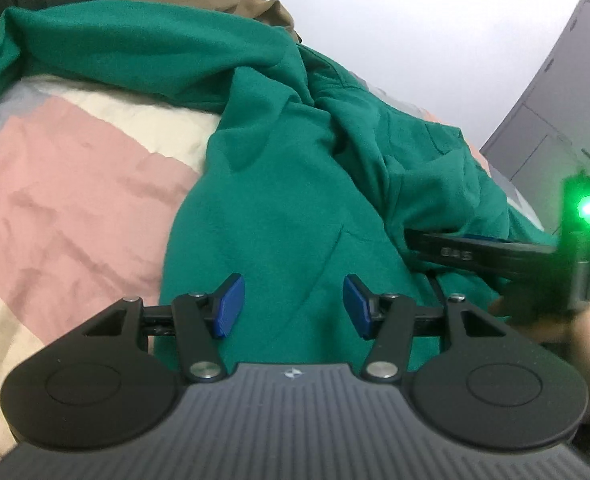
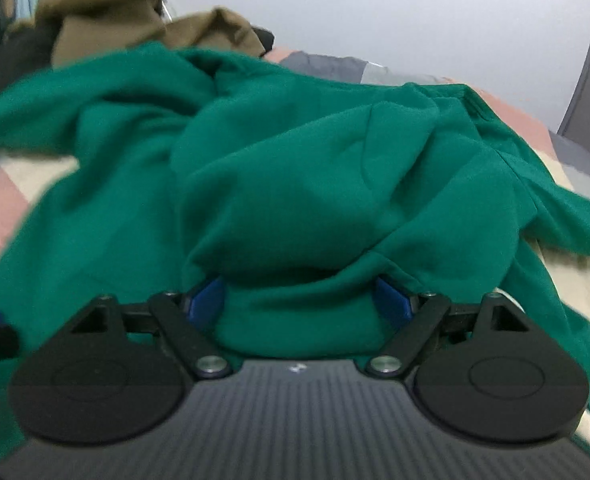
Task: Fold large clothes
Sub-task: 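Open the right gripper and move it onto the green hood, then grasp the hood with the right gripper and lift it up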
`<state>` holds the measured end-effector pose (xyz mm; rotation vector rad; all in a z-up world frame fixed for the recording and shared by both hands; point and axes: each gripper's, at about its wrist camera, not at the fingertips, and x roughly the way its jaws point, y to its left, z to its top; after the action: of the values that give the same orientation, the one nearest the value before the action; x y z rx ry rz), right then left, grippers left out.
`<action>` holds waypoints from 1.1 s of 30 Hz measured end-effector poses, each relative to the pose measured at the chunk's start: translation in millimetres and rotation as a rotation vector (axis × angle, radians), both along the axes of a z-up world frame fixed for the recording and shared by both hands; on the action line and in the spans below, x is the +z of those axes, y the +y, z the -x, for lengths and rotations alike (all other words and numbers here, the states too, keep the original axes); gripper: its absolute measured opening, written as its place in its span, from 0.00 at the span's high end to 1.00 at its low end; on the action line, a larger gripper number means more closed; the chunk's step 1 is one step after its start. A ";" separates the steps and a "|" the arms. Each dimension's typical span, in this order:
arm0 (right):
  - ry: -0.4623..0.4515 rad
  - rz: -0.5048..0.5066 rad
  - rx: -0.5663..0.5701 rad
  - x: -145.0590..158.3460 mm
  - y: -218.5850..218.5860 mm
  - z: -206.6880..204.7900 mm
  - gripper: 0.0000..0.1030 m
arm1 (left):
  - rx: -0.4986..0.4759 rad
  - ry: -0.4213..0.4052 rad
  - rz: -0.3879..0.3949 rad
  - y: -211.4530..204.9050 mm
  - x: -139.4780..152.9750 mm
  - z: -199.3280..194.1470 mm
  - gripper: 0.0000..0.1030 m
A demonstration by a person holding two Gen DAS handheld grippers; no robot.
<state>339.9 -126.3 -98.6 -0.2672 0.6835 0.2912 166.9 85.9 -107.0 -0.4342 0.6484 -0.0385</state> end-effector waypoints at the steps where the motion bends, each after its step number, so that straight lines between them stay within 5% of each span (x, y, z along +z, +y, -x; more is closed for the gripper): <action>1: -0.005 0.004 -0.004 -3.0 2.2 -4.5 0.19 | 0.002 -0.002 0.012 2.1 -0.4 0.3 0.41; 4: 0.005 -0.041 -0.035 -4.1 3.0 -21.8 0.27 | 0.008 -0.011 0.020 6.7 0.9 0.4 0.41; 6: 0.012 -0.056 -0.047 -1.0 5.9 -34.5 0.58 | 0.012 -0.030 0.008 9.7 2.9 0.1 0.41; 9: 0.047 -0.028 -0.074 6.8 15.4 -64.8 0.77 | 0.023 -0.037 -0.012 18.1 4.2 -6.2 0.41; 15: -0.062 -0.015 -0.061 75.2 25.0 -152.0 0.82 | 0.050 -0.103 -0.015 51.1 12.4 -21.7 0.41; 24: -0.290 0.037 -0.081 163.2 82.5 -320.4 0.82 | 0.154 -0.113 0.025 81.8 -19.6 -48.5 0.41; 30: -0.476 -0.020 -0.171 182.6 107.4 -390.3 0.82 | 0.164 -0.177 0.028 86.7 -31.5 -54.4 0.38; 33: -0.455 -0.040 -0.221 171.1 106.7 -416.2 0.81 | 0.169 -0.220 0.048 86.8 -31.9 -49.1 0.38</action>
<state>756.0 -19.6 72.5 -0.2076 0.2532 0.0276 216.0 172.7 -138.9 -0.5216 0.3936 0.0580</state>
